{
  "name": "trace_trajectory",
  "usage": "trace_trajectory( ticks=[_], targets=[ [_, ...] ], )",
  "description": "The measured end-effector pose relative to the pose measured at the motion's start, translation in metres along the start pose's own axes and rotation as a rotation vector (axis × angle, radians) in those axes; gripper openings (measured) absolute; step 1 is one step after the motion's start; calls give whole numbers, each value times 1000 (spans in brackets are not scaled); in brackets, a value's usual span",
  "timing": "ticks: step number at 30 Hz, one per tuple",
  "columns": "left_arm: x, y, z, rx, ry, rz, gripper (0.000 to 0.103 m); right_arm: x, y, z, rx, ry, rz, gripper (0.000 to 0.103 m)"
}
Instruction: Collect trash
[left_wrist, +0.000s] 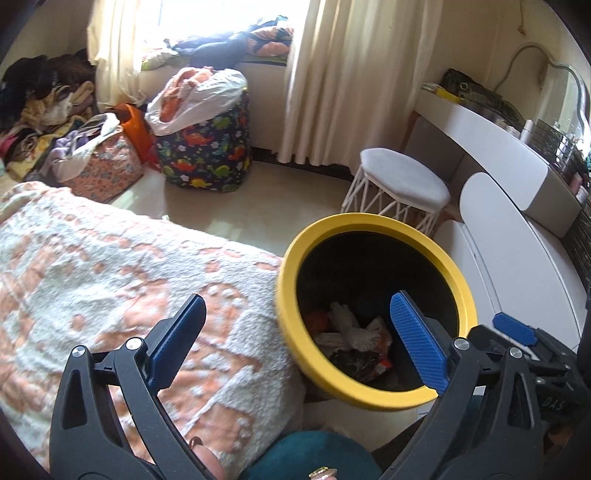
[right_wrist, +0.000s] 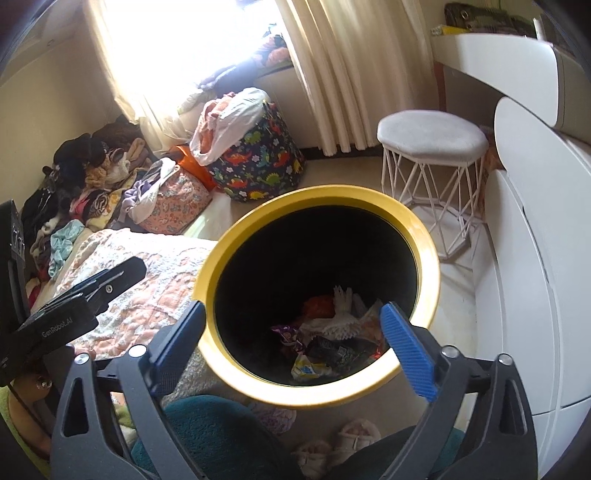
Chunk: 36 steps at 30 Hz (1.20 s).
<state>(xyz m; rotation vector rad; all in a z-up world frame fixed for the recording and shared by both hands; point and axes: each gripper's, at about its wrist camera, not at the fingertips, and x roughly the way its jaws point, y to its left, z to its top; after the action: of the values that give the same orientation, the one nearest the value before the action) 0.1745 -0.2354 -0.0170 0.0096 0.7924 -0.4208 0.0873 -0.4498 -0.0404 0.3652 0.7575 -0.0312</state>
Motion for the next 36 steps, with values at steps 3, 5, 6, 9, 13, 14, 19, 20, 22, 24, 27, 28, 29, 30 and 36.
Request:
trace_trajectory(
  ticks=[3,5,6,9,13,14,19,20,22,24,27,28,29,30,36],
  targets=[
    [-11,9,-5,-15,-12,26,92,-5,9,-3,-25,-23,8,96],
    [-17,15,-9,-21,-18,40,92,-9,15,-6,-45,-36,13,96],
    [-22,18,-12,-24,-24,48,92,-10,19,-6,-54,-46,16,96],
    [-32,24,-18,-27,-43,70,92,-15,27,-10,-81,-70,24,96],
    [-48,35,-29,-34,-74,99,92,-21,36,-15,-103,-106,44,96],
    [-52,37,-32,-34,-79,104,92,-22,39,-17,-111,-115,49,96],
    [-70,46,-47,-39,-111,136,92,-32,53,-26,-144,-180,55,96],
    [-74,48,-50,-42,-118,143,92,-34,56,-27,-152,-194,57,96],
    [-81,52,-57,-50,-135,153,92,-39,59,-31,-161,-220,53,96],
    [-88,55,-64,-50,-154,164,92,-43,61,-34,-167,-244,56,96],
    [-99,59,-70,-50,-186,183,92,-48,65,-39,-179,-283,53,96],
    [-103,61,-71,-51,-202,195,92,-51,68,-40,-187,-299,49,96],
    [-107,61,-73,-50,-218,205,92,-53,71,-41,-197,-316,45,96],
    [-111,63,-74,-49,-231,210,92,-55,72,-43,-203,-329,42,96],
    [-127,66,-80,-48,-311,223,92,-72,81,-53,-209,-447,19,96]
  ],
)
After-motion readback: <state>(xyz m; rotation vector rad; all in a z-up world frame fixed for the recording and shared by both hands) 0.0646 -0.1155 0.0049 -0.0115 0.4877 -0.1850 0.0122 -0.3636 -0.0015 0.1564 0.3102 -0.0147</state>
